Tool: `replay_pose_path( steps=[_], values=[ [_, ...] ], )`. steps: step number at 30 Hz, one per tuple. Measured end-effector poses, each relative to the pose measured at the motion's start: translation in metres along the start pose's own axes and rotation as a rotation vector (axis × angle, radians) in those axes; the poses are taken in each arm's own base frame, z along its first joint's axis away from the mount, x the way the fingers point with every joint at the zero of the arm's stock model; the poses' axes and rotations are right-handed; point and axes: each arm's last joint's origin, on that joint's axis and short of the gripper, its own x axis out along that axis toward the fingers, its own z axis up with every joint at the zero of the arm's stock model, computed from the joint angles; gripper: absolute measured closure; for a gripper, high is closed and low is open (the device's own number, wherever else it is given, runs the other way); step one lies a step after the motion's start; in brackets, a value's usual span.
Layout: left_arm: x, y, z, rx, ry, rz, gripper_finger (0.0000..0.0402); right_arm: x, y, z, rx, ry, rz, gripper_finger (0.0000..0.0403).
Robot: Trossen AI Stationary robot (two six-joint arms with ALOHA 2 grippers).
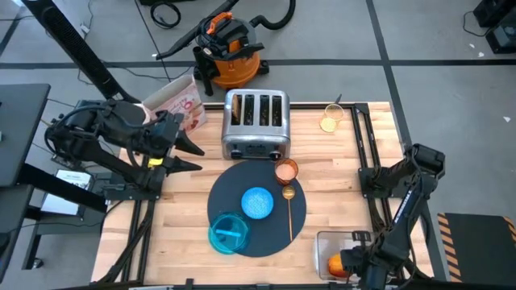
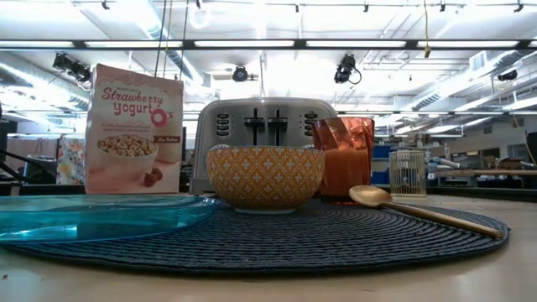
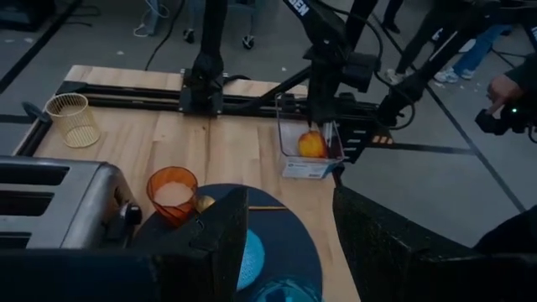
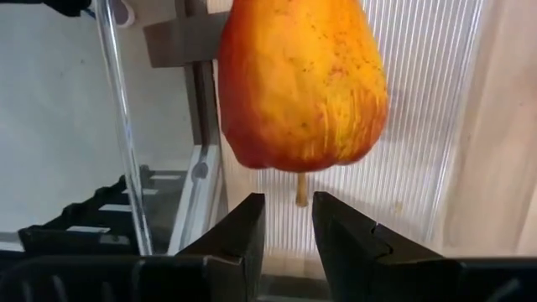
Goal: Arrange a breakfast setting
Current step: Put the red apple on the top left side of the blue bowl
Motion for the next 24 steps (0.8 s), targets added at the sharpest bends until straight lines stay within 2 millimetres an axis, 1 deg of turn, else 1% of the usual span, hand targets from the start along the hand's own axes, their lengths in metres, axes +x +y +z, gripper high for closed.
replay_pose_path(
  steps=[5,11,15,21,24],
  values=[
    [0.0,-0.001,0.0,-0.018,-0.002,0.005,0.0219,0.006,-0.001,-0.001,-0.012,-0.012,-0.009,0.0295],
    [0.0,-0.001,0.0,-0.027,-0.011,0.023,0.0219,0.02,-0.006,-0.007,-0.011,0.007,0.0,0.0295],
    [0.0,-0.001,0.001,-0.03,-0.016,0.022,0.0219,0.024,-0.008,-0.011,-0.028,0.015,-0.005,0.0295],
    [0.0,-0.001,0.002,-0.044,-0.024,0.021,0.0219,0.034,-0.01,-0.011,-0.022,0.0,0.046,0.0296],
    [0.0,-0.001,0.002,-0.049,-0.026,0.02,0.0219,0.035,-0.011,-0.011,-0.007,-0.002,0.041,0.0296]
  ],
)
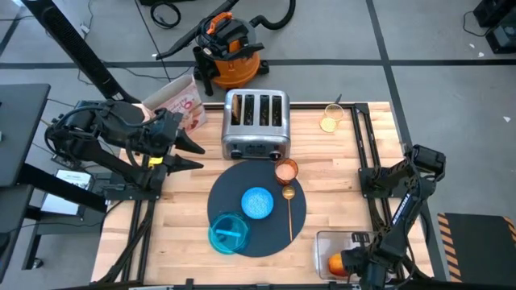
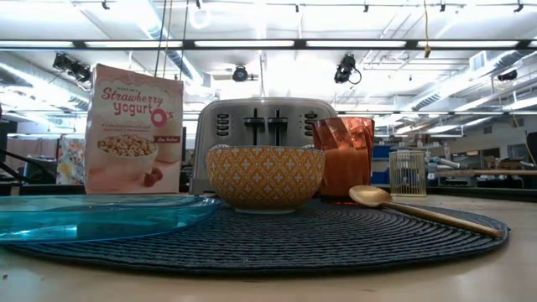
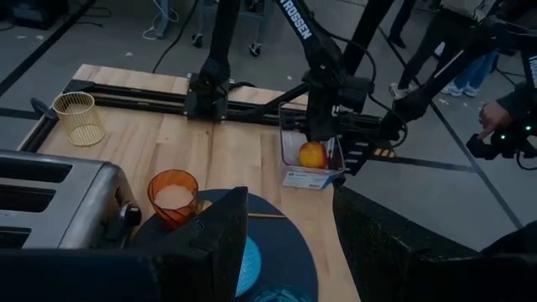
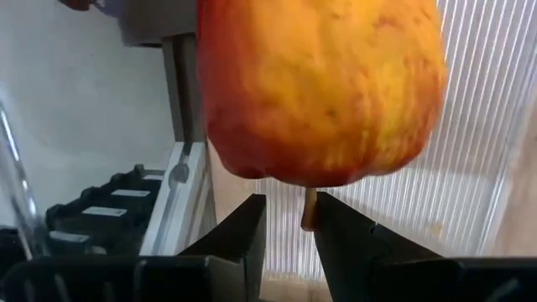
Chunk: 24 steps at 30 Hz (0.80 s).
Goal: Arrange a breakfast setting
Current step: Put the red apple on the top left side of the blue bowl
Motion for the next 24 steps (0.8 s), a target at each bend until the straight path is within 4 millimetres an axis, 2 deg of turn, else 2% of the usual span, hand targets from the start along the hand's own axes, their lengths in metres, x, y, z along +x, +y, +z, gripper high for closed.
replay_pose_path(
  steps=[7,18,24],
  values=[
    [0.0,0.0003,0.0012,0.0,-0.016,0.015,0.0219,0.0,0.0006,0.0003,0.003,-0.003,0.005,0.0302],
    [0.0,0.0002,0.0018,0.002,-0.022,0.015,0.0219,0.0,0.0003,0.0007,0.009,-0.008,0.003,0.0384],
    [0.0,0.0004,0.0019,0.013,-0.024,0.022,0.0219,-0.0009,-0.0016,0.0029,0.053,-0.006,-0.005,0.0387]
  ],
)
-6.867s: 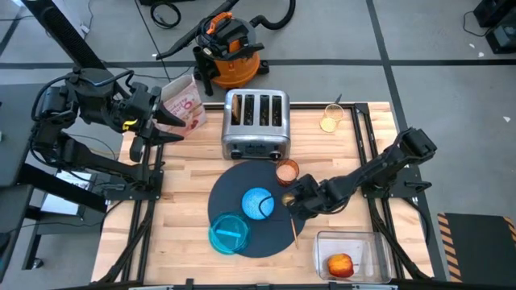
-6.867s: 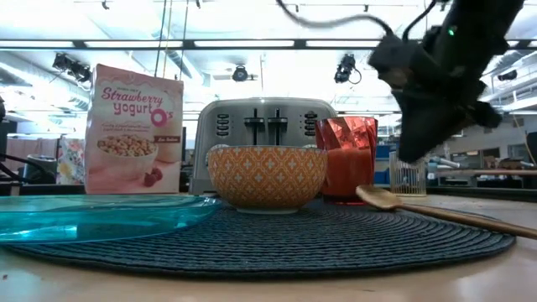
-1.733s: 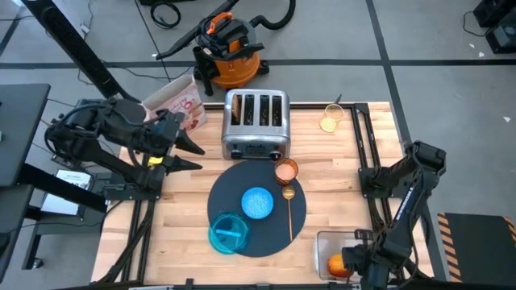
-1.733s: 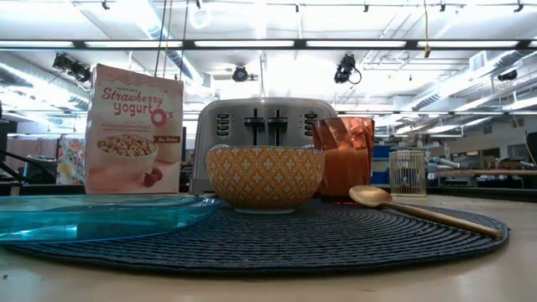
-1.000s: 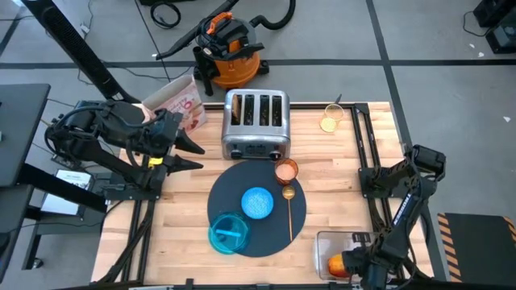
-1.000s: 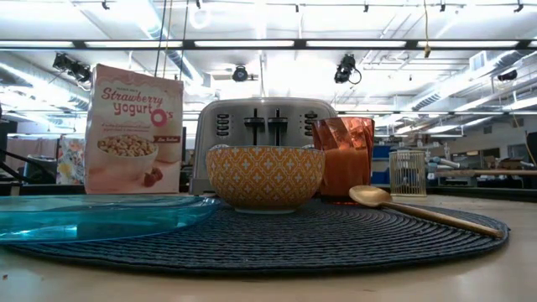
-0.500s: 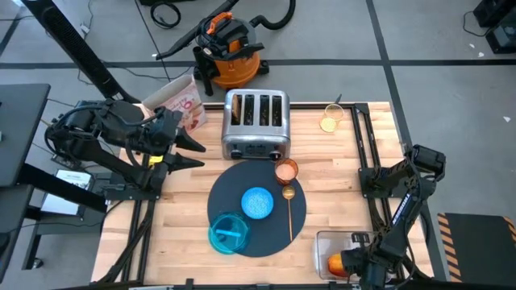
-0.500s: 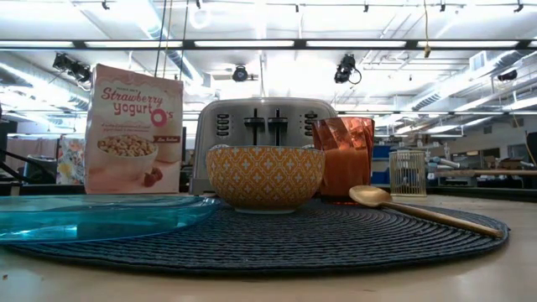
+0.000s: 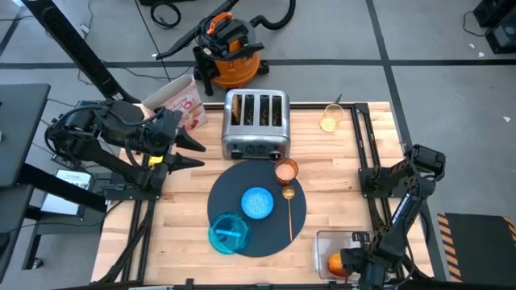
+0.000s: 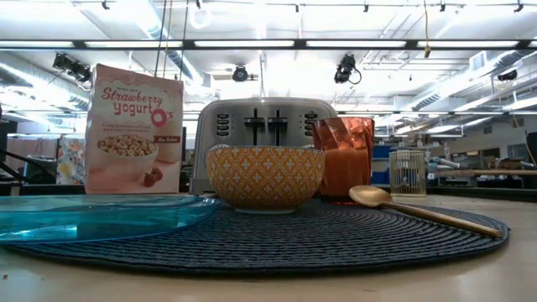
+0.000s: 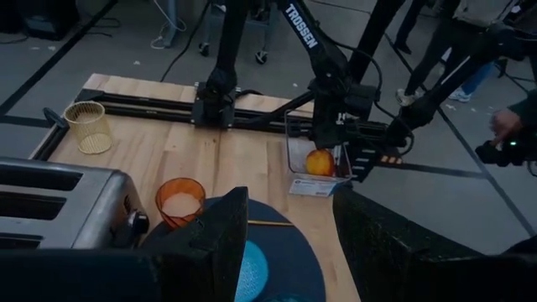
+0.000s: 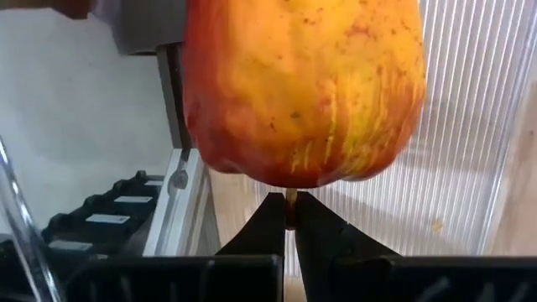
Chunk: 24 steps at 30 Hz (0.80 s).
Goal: Arrange a breakfast setting
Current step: Put the red apple on the top left side of the blue bowl
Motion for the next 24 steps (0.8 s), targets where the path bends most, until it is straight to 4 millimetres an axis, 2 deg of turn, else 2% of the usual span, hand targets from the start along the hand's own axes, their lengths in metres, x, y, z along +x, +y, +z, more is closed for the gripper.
replay_pose_path(
  steps=[3,8,15,24],
  values=[
    [0.0,0.0,0.0,0.012,-0.003,0.01,0.0219,-0.007,0.002,0.003,0.027,-0.002,-0.003,0.0386],
    [0.0,0.0,0.0,0.027,-0.003,0.012,0.0219,-0.032,0.007,0.007,0.046,0.015,0.0,0.0386],
    [0.0,0.0,0.0,0.054,-0.004,0.017,0.0219,-0.075,0.011,0.016,0.105,0.058,0.107,0.0385],
    [0.0,0.0,0.0,0.065,-0.004,0.017,0.0219,-0.127,0.006,0.029,0.247,-0.001,0.273,0.0385]
  ],
)
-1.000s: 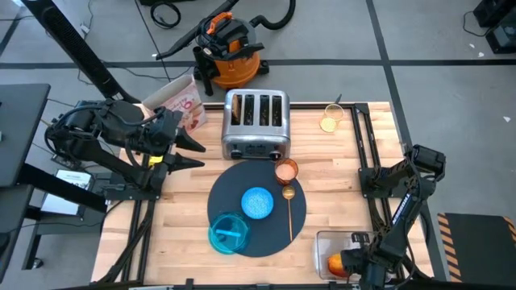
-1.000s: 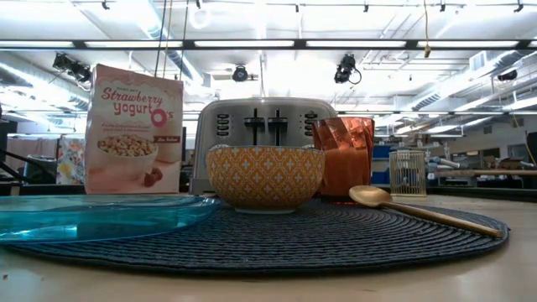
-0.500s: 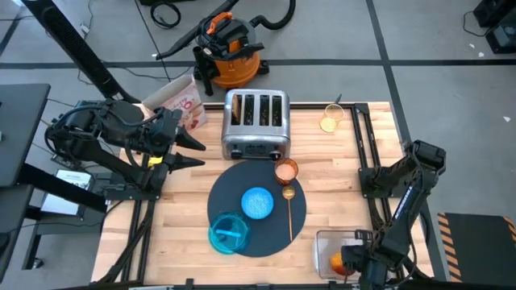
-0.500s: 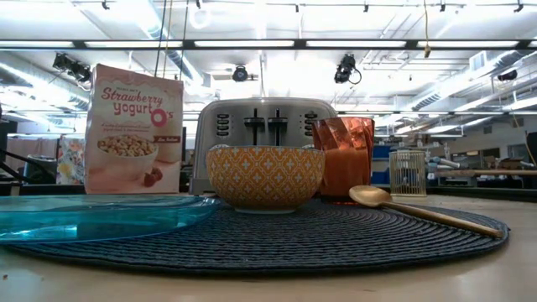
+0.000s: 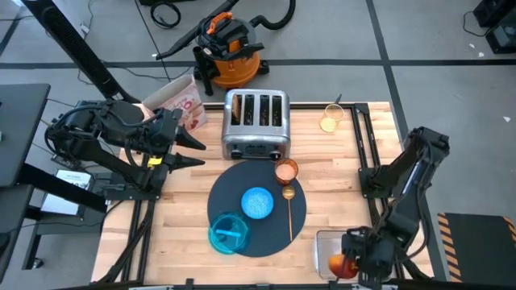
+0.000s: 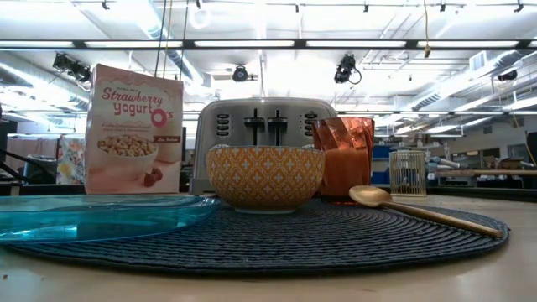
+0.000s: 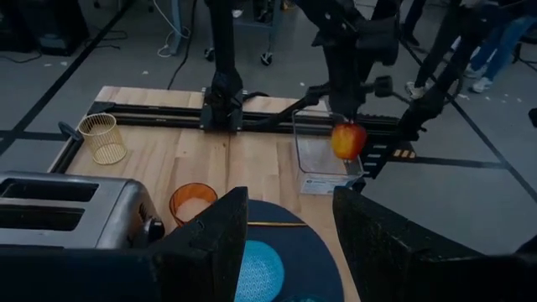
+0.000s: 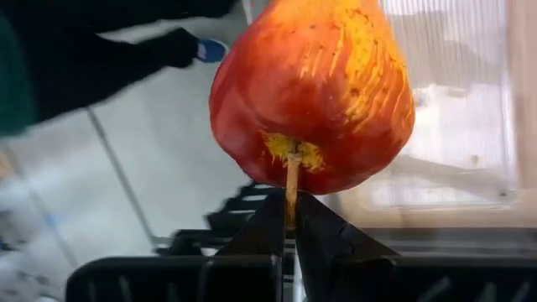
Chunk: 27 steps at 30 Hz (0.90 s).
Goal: Arrange a breakfast setting
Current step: Put the red apple on the top left side of the blue bowl
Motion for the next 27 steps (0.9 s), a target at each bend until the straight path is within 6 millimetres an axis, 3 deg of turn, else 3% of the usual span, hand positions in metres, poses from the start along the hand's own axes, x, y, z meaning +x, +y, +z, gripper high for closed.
replay_pose_path(
  steps=[10,21,27],
  values=[
    [-0.001,-0.005,-0.007,0.009,0.067,-0.03,0.0219,-0.045,0.005,0.026,0.259,-0.054,0.197,0.0384],
    [-0.006,-0.001,-0.028,0.009,0.271,0.063,0.0219,-0.06,0.011,0.088,0.593,-0.264,0.47,0.0384],
    [-0.01,0.002,-0.035,0.064,0.335,0.098,0.0219,-0.057,0.007,0.13,0.764,-0.367,0.57,0.0385]
  ],
)
